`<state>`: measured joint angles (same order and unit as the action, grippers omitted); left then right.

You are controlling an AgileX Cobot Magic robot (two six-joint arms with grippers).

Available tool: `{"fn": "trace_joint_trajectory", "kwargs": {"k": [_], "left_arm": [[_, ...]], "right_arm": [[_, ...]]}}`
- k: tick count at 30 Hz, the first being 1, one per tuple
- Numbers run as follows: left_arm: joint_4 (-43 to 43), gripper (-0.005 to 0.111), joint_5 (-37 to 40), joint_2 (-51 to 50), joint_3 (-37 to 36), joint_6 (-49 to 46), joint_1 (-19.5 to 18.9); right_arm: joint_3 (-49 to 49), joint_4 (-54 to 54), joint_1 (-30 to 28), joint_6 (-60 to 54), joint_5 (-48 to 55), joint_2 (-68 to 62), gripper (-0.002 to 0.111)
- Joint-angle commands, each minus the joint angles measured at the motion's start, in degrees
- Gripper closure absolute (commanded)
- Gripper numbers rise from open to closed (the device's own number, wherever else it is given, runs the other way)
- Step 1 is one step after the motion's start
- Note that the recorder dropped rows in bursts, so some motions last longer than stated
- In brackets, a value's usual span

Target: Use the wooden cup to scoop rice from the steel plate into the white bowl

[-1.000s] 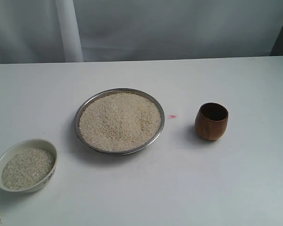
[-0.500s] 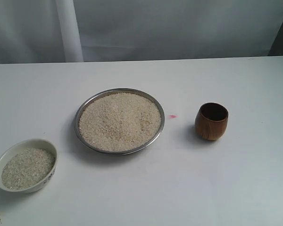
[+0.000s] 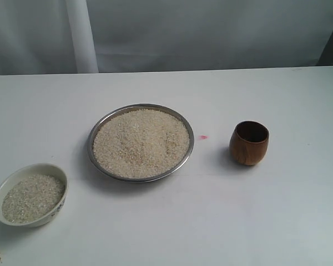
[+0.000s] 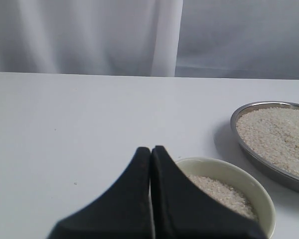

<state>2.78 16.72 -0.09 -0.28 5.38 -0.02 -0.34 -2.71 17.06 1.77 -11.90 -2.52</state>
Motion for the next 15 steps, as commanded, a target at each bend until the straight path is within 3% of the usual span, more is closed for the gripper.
{"fn": "trace_joint_trajectory", "kwargs": {"k": [1,9,15], "left_arm": [[-0.26,0.107,-0.42,0.09,0.28,0.14,0.28],[-0.26,0.107,-0.42,0.09,0.28,0.14,0.28],[-0.26,0.107,-0.42,0.09,0.28,0.14,0.28]], "right_arm": [[-5.65,-1.56,-0.35,-3.39,-0.08,-9.41,0.108],[-22.70,1.83,-0.35,-6.92,1.67,-36.43,0.108],[-27.48,4.68,-0.35,-6.27,1.50,-54.18,0.108]]}}
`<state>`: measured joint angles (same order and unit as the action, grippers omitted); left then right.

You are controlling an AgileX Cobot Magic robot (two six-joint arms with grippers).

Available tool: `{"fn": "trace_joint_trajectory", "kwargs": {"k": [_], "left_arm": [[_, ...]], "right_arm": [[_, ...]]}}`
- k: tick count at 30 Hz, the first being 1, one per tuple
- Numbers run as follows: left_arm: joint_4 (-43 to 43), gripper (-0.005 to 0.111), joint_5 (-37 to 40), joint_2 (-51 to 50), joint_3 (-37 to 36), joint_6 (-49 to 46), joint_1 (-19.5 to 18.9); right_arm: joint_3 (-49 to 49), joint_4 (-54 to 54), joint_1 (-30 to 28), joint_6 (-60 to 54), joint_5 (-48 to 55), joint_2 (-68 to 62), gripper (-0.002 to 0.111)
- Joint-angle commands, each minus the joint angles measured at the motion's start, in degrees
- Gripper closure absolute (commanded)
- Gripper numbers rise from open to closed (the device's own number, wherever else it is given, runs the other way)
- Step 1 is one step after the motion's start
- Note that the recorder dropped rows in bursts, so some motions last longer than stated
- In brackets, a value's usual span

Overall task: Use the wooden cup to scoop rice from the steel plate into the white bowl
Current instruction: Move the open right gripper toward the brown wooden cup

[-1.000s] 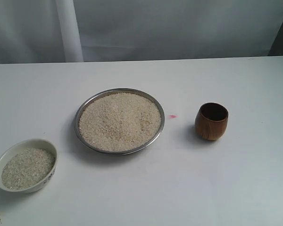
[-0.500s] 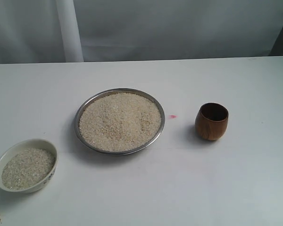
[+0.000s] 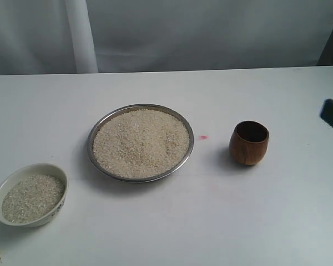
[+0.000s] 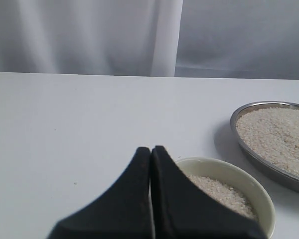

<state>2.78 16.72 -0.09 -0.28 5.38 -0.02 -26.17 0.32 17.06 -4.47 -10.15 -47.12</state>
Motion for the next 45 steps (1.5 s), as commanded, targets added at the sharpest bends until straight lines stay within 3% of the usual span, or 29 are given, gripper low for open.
{"fn": "trace_joint_trajectory", "kwargs": {"k": [1,9,18,32,45], "left_arm": [[-0.26,0.107,-0.42,0.09,0.28,0.14,0.28],[-0.26,0.107,-0.42,0.09,0.28,0.14,0.28],[-0.26,0.107,-0.42,0.09,0.28,0.14,0.28],[-0.26,0.107,-0.42,0.09,0.28,0.14,0.28],[-0.26,0.107,-0.42,0.09,0.28,0.14,0.28]], "right_arm": [[-1.65,1.66,-0.35,0.12,-0.84,-12.16,0.108],[-0.99,5.96,-0.35,2.84,-6.79,-26.27,0.108],[10.44,7.70,-0.35,5.55,-29.99,-32.94,0.108],[12.21,7.70,-0.35,5.77,-37.41,-47.83,0.108],[12.07,5.64,-0.35,5.77,-38.83,-49.05,0.108]]}}
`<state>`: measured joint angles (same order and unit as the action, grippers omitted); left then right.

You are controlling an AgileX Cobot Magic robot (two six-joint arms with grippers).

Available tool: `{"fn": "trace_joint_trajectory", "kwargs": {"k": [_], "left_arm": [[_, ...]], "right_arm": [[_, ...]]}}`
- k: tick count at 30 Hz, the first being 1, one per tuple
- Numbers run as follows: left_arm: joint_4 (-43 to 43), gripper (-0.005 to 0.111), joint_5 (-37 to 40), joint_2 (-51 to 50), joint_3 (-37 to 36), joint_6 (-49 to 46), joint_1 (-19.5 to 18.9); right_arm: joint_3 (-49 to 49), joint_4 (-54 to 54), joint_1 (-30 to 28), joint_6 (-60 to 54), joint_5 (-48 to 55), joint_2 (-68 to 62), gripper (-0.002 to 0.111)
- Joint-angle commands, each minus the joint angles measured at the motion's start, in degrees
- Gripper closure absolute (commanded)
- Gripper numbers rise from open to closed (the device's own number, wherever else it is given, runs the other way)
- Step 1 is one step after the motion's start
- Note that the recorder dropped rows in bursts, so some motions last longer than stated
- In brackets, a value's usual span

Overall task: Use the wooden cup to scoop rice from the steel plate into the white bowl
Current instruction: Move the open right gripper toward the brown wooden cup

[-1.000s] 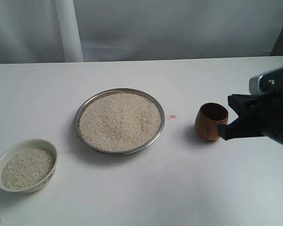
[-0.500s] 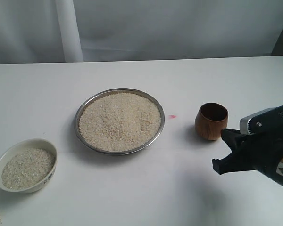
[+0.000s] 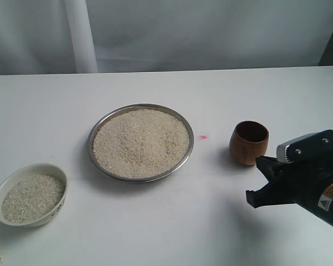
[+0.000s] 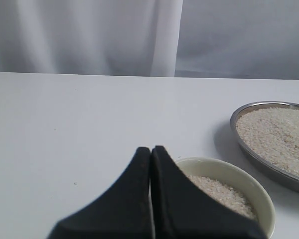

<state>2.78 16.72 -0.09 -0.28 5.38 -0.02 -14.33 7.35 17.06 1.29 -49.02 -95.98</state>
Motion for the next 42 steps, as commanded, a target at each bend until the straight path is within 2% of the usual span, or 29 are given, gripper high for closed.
{"fn": "trace_joint_trajectory", "kwargs": {"k": [1,3,5,8,10,12,28,33,37,42], "left_arm": [[-0.26,0.107,-0.42,0.09,0.28,0.14,0.28],[-0.26,0.107,-0.42,0.09,0.28,0.14,0.28],[-0.26,0.107,-0.42,0.09,0.28,0.14,0.28],[-0.26,0.107,-0.42,0.09,0.28,0.14,0.28],[-0.26,0.107,-0.42,0.09,0.28,0.14,0.28],[-0.26,0.107,-0.42,0.09,0.28,0.14,0.28],[-0.26,0.107,-0.42,0.09,0.28,0.14,0.28],[-0.26,0.107,-0.42,0.09,0.28,0.14,0.28],[-0.26,0.107,-0.42,0.09,0.28,0.14,0.28],[-0.26,0.107,-0.42,0.09,0.28,0.14,0.28]], "right_arm": [[0.23,-1.61,-0.35,0.01,0.18,-0.19,0.106],[0.23,-1.79,-0.35,0.01,0.30,-0.19,0.098],[0.23,-1.79,-0.35,0.01,0.49,-0.19,0.084],[0.23,-1.79,-0.35,0.01,0.49,-0.19,0.051],[0.23,-1.79,-0.35,0.01,0.43,-0.19,0.023],[0.23,-1.79,-0.35,0.01,0.15,-0.19,0.003],[0.23,-1.37,-0.35,1.94,-1.05,-0.99,0.003],[0.23,-2.83,-0.35,1.67,-8.87,-5.27,0.003],[0.23,-3.51,-0.35,0.68,-20.63,-11.74,0.003],[-3.66,-5.15,-0.35,-1.29,-20.94,-18.72,0.003]]}}
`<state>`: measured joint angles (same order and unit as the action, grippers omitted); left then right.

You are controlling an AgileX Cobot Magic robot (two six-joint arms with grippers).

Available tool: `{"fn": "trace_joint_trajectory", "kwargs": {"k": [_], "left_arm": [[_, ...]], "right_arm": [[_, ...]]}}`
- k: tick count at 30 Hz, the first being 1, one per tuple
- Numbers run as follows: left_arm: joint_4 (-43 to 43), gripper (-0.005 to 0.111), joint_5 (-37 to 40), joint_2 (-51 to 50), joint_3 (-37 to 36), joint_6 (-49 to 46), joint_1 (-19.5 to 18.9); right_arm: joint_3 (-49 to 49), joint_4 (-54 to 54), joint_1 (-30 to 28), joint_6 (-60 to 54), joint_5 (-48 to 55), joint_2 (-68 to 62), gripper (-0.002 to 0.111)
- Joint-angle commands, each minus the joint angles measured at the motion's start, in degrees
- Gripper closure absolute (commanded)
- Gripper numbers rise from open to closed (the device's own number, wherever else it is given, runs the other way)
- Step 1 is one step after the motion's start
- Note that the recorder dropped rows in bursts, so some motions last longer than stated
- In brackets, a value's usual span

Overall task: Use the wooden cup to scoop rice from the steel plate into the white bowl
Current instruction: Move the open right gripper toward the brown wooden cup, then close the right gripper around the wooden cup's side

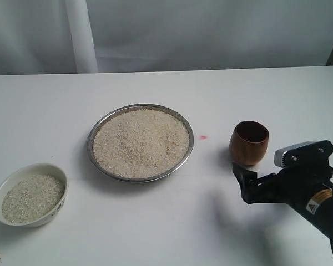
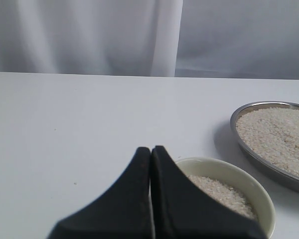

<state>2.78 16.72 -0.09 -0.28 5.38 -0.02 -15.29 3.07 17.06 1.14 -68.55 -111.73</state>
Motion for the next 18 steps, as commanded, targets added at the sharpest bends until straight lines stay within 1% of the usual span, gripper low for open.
{"fn": "trace_joint_trajectory", "kwargs": {"k": [1,10,12,18], "left_arm": [[-0.26,0.107,-0.42,0.09,0.28,0.14,0.28],[-0.26,0.107,-0.42,0.09,0.28,0.14,0.28],[-0.26,0.107,-0.42,0.09,0.28,0.14,0.28],[-0.26,0.107,-0.42,0.09,0.28,0.14,0.28]], "right_arm": [[-4.22,-0.87,-0.35,-1.14,-1.42,-4.21,0.003],[-13.18,-0.96,-0.35,-1.14,-0.29,-5.97,0.003],[-14.44,-0.96,-0.35,-1.14,1.96,-5.97,0.003],[-15.46,-0.96,-0.35,-1.14,1.62,-5.97,0.003]]}}
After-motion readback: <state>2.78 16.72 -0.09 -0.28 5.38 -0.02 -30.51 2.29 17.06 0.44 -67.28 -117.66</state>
